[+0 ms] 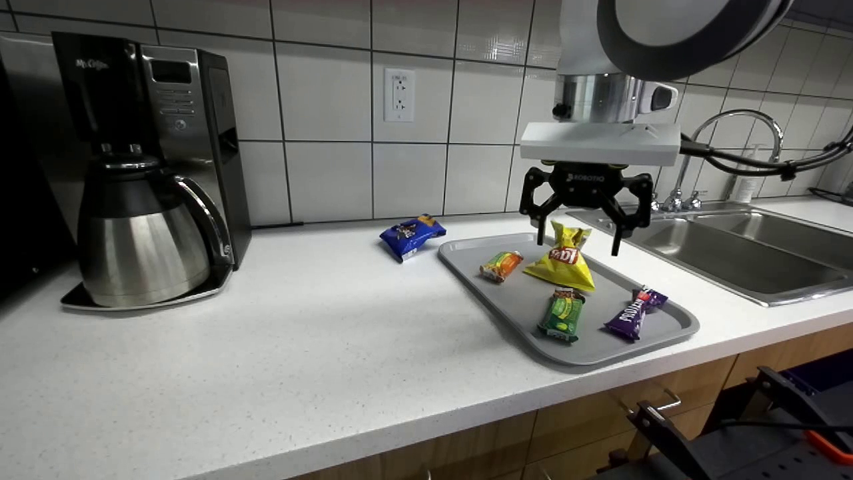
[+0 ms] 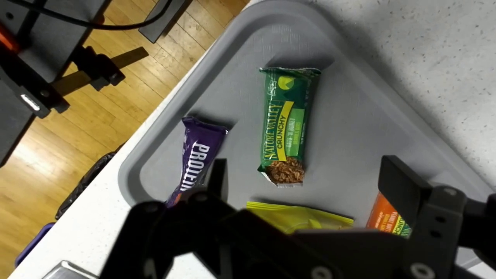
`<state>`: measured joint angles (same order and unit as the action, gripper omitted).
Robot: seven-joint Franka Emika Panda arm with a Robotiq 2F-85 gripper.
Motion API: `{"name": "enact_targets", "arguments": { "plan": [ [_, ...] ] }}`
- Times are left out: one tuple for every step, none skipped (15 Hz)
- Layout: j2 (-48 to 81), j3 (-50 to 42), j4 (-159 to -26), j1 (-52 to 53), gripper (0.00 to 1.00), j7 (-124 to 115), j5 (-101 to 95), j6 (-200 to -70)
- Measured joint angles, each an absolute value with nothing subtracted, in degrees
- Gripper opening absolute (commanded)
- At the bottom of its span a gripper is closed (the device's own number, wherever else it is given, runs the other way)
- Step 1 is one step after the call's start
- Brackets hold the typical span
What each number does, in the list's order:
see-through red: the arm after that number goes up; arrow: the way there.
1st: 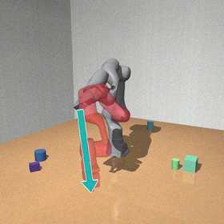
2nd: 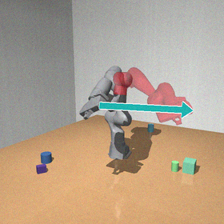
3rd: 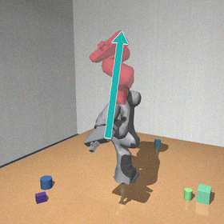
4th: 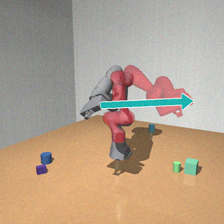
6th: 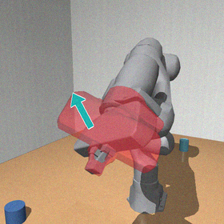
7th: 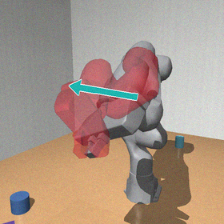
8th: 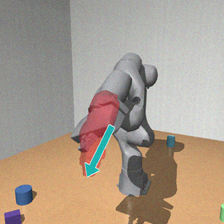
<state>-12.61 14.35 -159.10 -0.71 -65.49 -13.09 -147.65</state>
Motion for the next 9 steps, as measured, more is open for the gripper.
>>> {"name": "enact_targets", "arguments": {
  "plan": [
    [-12.37,14.35,-159.09,-0.71,1.00,-66.87,-13.91,-147.65],
    [-12.14,14.35,-159.09,-0.71,1.00,-68.18,-14.72,-147.65],
    [-11.91,14.36,-159.09,-0.71,1.00,-69.69,-15.61,-147.65],
    [-11.71,14.36,-159.09,-0.71,1.00,-71.33,-16.47,-147.65],
    [-11.50,14.36,-159.09,-0.71,1.00,-72.92,-17.31,-147.65],
    [-11.27,14.37,-159.09,-0.71,1.00,-74.53,-18.15,-147.65],
    [-11.01,14.37,-159.09,-0.71,1.00,-76.13,-18.91,-147.65],
    [-10.65,14.37,-159.09,-0.71,1.00,-77.74,-19.73,-147.65],
    [-10.21,14.37,-159.09,-0.71,1.00,-79.28,-20.49,-147.65]
  ]
}}
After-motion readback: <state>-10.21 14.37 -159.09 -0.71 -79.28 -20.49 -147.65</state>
